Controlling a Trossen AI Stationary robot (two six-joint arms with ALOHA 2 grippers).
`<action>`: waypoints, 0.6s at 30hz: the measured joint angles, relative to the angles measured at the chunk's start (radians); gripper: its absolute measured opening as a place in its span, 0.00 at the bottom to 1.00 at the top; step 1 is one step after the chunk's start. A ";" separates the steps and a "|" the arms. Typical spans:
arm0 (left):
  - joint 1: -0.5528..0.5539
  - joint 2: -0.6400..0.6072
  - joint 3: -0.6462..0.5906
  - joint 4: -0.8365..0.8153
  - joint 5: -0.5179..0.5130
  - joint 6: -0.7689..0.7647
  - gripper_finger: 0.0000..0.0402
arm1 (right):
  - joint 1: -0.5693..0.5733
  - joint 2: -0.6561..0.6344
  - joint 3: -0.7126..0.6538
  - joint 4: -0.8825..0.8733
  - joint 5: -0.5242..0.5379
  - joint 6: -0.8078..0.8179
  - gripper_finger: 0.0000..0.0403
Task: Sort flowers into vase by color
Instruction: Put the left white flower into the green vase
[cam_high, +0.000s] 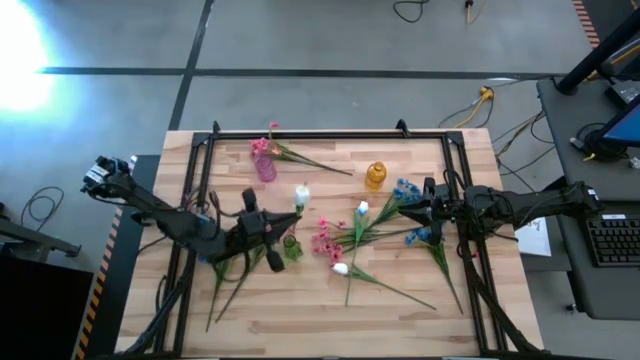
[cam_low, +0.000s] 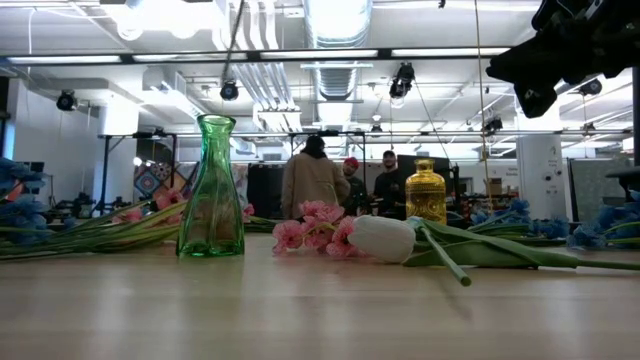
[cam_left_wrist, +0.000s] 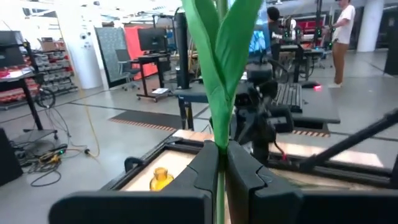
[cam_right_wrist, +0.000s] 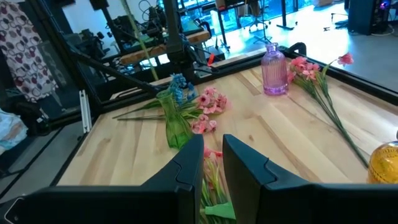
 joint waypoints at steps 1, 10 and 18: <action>-0.007 0.000 -0.027 0.036 -0.017 0.003 0.00 | 0.000 0.000 0.000 -0.001 0.000 0.000 0.13; -0.029 -0.011 -0.264 0.429 -0.028 0.054 0.00 | 0.000 0.000 0.000 -0.010 0.000 0.000 0.13; -0.038 -0.014 -0.383 0.651 -0.028 0.144 0.00 | 0.000 0.000 0.000 -0.010 0.000 0.002 0.13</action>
